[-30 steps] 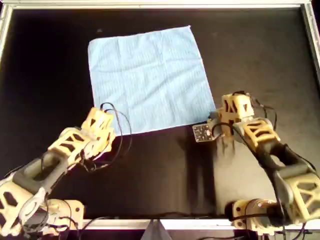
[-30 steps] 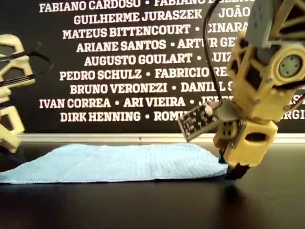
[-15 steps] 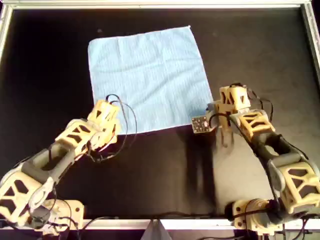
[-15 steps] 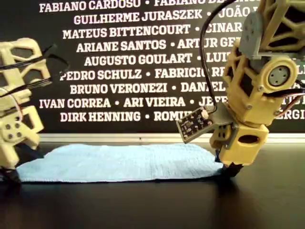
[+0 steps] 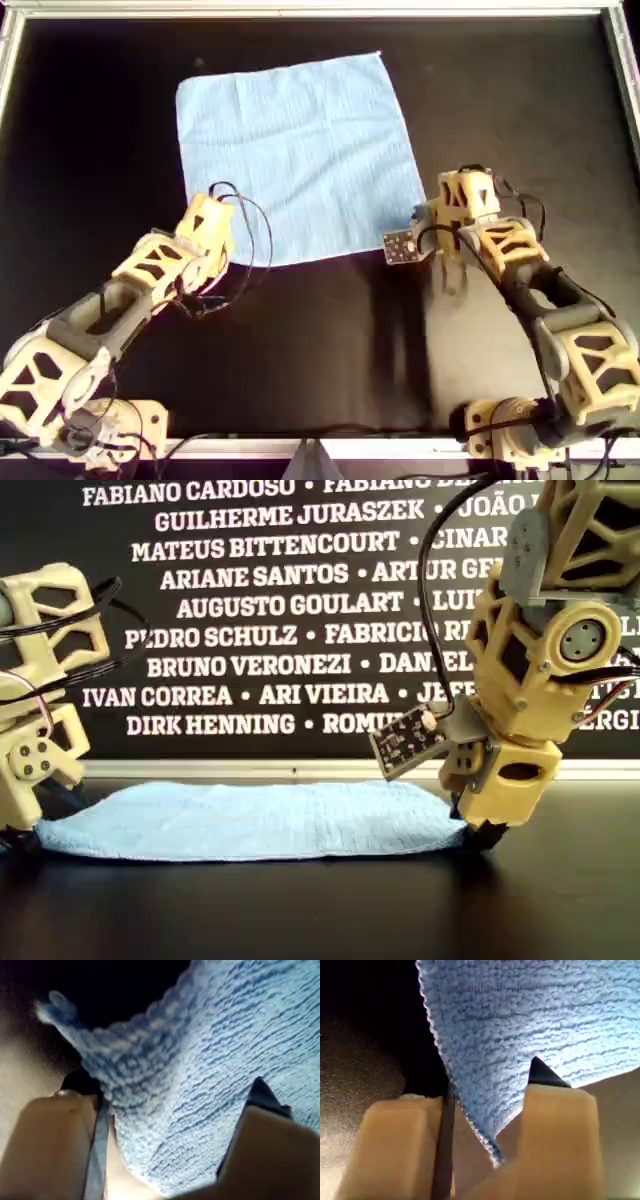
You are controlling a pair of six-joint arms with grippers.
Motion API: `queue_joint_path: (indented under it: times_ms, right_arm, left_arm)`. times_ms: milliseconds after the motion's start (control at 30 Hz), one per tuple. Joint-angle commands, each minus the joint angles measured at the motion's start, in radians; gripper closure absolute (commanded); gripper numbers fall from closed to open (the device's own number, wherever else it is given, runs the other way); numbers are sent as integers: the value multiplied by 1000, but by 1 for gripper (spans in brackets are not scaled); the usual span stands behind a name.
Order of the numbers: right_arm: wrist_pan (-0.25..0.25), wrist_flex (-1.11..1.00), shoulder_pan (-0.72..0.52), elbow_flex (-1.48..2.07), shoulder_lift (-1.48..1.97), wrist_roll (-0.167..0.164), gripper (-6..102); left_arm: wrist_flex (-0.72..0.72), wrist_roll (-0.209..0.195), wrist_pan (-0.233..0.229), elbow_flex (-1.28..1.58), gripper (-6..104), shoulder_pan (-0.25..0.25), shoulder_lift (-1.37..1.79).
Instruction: Fold a cloth
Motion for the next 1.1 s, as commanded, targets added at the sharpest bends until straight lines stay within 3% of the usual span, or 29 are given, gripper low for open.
queue_joint_path:
  times_ms: [0,433,533,900,1067]
  right_arm:
    - [-3,-46,-6,-67,9,-3,36]
    - [-2,-46,-8,-67,5,-2,36]
    - [-2,-46,-9,-66,5,14,39]
    - [-18,-46,-9,-69,32,15,98]
    - [-18,-46,-9,-66,31,15,96]
  left_arm:
    - [-2,-5,-14,-3,2,32,6]
    - [5,11,2,-3,4,38,25]
    - [6,11,-9,-3,7,32,25]
    - [5,-2,3,-34,56,41,29]
    - [3,-3,5,-63,85,41,46]
